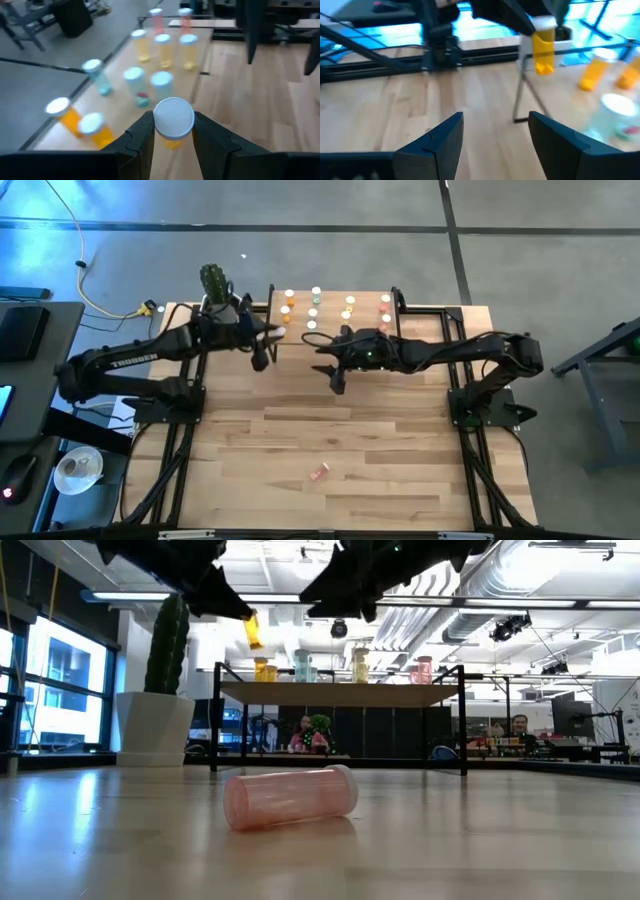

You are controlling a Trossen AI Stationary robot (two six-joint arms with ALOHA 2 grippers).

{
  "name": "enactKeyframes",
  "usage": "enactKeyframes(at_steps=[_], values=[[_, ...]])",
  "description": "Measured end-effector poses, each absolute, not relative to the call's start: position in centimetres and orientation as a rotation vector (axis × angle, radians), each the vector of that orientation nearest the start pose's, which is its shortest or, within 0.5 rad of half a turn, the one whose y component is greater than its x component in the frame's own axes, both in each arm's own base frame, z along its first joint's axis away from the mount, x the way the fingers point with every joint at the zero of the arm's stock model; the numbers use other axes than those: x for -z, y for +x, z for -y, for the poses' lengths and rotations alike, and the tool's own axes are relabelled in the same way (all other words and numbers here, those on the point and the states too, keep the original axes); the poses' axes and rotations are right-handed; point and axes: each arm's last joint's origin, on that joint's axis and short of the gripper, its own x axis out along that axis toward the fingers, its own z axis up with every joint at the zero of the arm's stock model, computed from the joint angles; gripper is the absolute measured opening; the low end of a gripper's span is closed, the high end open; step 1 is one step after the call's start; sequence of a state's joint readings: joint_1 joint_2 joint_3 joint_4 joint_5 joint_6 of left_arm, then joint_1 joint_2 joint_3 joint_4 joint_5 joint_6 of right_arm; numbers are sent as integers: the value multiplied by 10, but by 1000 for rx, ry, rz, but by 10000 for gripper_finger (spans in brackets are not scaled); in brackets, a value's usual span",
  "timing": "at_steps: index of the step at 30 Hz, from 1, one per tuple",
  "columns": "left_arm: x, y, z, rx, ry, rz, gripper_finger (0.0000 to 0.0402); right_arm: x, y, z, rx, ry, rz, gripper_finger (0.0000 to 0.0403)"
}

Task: Pick and place medicine bottles onto shelf by color
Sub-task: Put the orange pill bottle on the shelf

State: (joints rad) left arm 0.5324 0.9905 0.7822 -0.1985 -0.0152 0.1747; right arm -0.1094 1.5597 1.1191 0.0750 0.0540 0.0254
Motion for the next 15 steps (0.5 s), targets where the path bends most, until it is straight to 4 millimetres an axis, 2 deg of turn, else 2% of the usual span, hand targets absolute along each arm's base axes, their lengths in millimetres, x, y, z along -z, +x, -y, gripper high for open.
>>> enactKeyframes(at_steps=[7,12,15], values=[[-296,175,-126,-557,31,-456,108,-286,346,53,217,39,-379,216],[-306,174,-135,-550,-31,-473,105,-286,345,58,234,43,-379,216],[-305,178,-139,-547,-43,-487,104,-286,345,61,241,44,-378,216]])
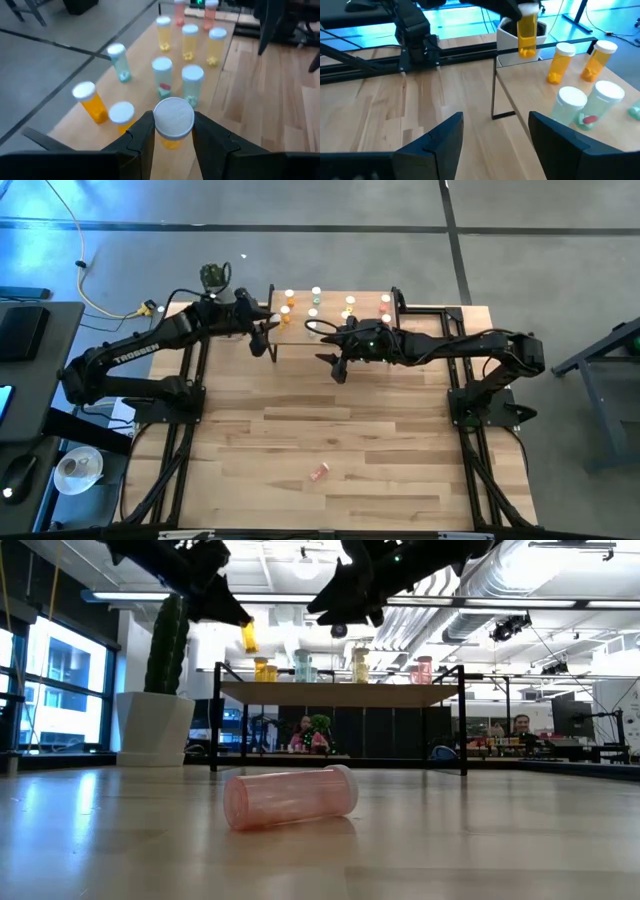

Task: Pick and place medicine bottles onto shelf by color
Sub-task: Put the orange pill bottle on the shelf

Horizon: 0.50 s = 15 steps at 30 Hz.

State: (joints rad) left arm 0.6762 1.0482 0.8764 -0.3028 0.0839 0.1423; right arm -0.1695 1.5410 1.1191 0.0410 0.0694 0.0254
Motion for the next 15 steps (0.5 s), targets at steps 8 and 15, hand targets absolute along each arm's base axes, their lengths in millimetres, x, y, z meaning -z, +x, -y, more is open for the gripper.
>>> enactKeyframes(at_steps=[8,15], values=[[-284,194,-151,-522,-82,-574,106,-286,345,61,240,45,-380,216],[-275,199,-155,-519,-95,-607,107,-285,344,61,240,45,-384,216]])
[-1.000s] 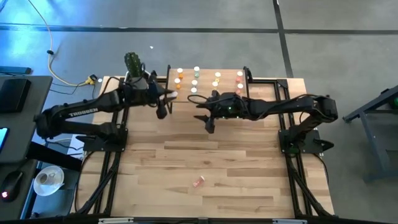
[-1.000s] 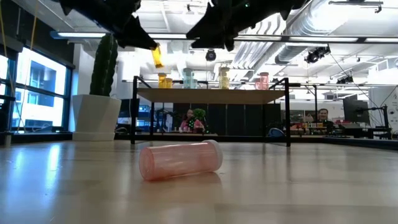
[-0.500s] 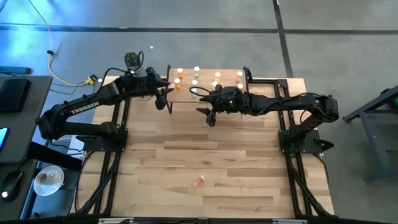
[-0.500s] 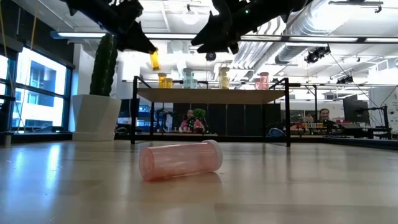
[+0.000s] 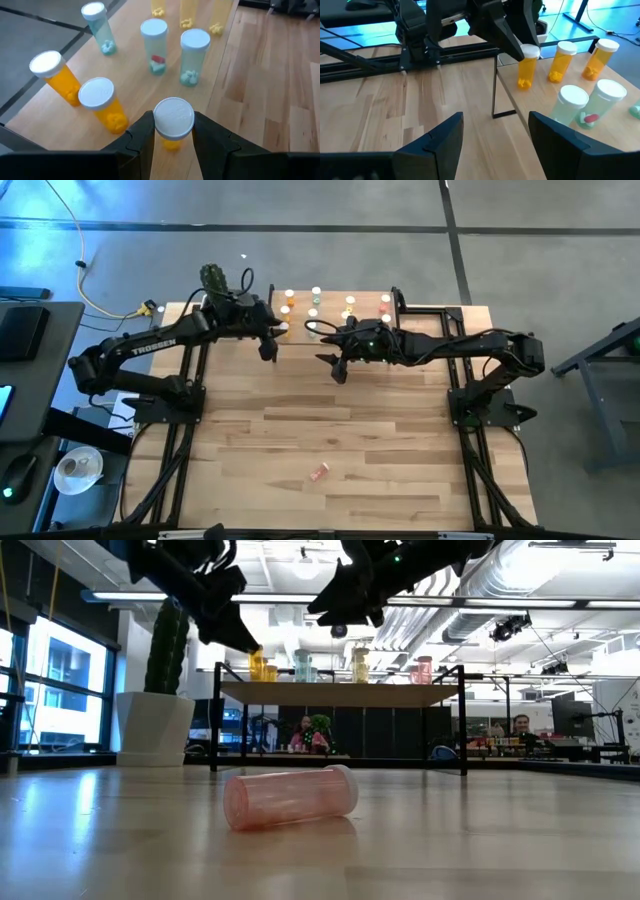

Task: Pick and place medicine bottles onto shelf by color
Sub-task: Put the orange pill bottle on the shelf

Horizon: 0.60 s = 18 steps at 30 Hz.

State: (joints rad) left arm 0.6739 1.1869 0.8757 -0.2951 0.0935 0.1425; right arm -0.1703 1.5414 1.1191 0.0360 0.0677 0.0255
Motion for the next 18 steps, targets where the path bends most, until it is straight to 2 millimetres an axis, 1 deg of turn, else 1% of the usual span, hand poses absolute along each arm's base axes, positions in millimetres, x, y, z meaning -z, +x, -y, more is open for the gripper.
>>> enactKeyframes(at_steps=[14,18], values=[[-273,200,-157,-535,-95,-621,108,-285,345,61,240,48,-384,216],[-273,200,-157,-533,-86,-623,114,-285,345,61,240,48,-384,216]])
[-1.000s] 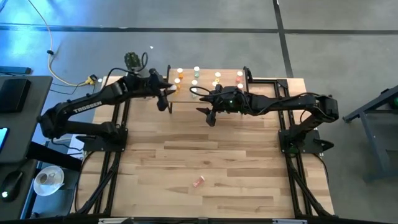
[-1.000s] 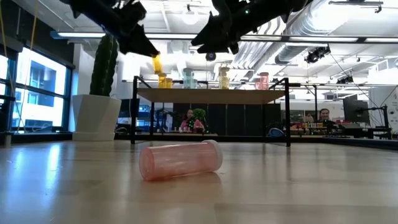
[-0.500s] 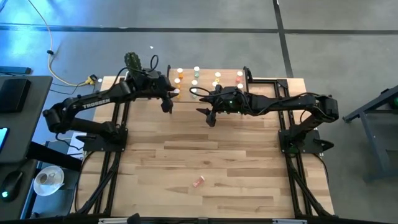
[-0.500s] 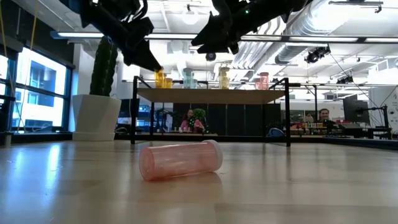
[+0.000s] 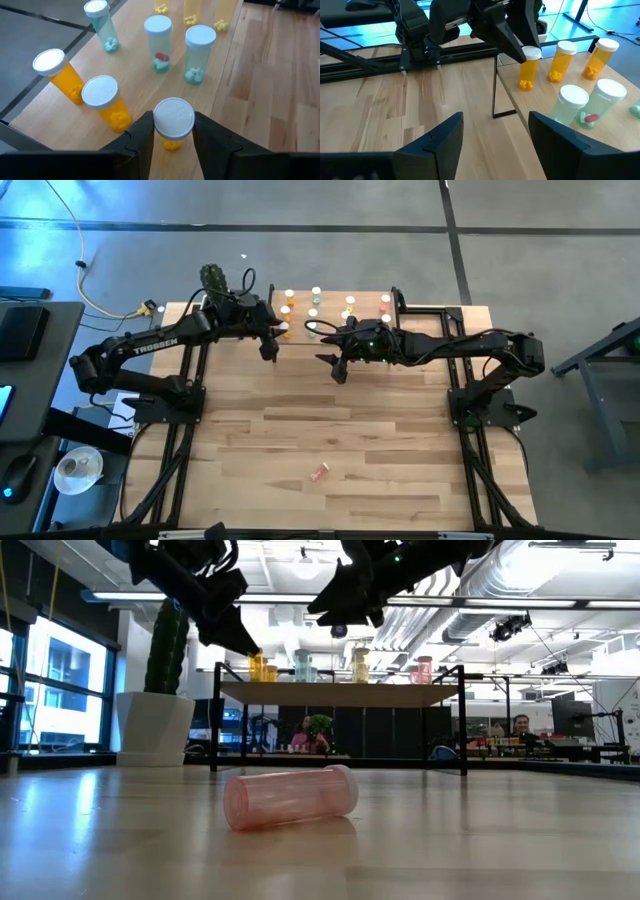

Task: Pick and place medicine bottles onto shelf by color
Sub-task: Put the orange pill bottle on the shelf, then put the pink pill bottle on the shelf

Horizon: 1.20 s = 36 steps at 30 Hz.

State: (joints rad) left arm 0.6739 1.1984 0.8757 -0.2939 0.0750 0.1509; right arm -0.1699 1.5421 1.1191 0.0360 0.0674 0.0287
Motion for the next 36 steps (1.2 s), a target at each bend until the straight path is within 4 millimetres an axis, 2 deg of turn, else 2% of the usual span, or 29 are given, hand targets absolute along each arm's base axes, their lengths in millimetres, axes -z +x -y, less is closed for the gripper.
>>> enactKeyframes(at_steps=[22,30,36], values=[[-275,200,-158,-565,-62,-615,164,-285,345,61,233,50,-387,216],[-294,200,-158,-566,-64,-618,166,-285,345,61,228,51,-387,216],[-299,200,-157,-565,-91,-629,166,-285,345,61,228,51,-388,216]])
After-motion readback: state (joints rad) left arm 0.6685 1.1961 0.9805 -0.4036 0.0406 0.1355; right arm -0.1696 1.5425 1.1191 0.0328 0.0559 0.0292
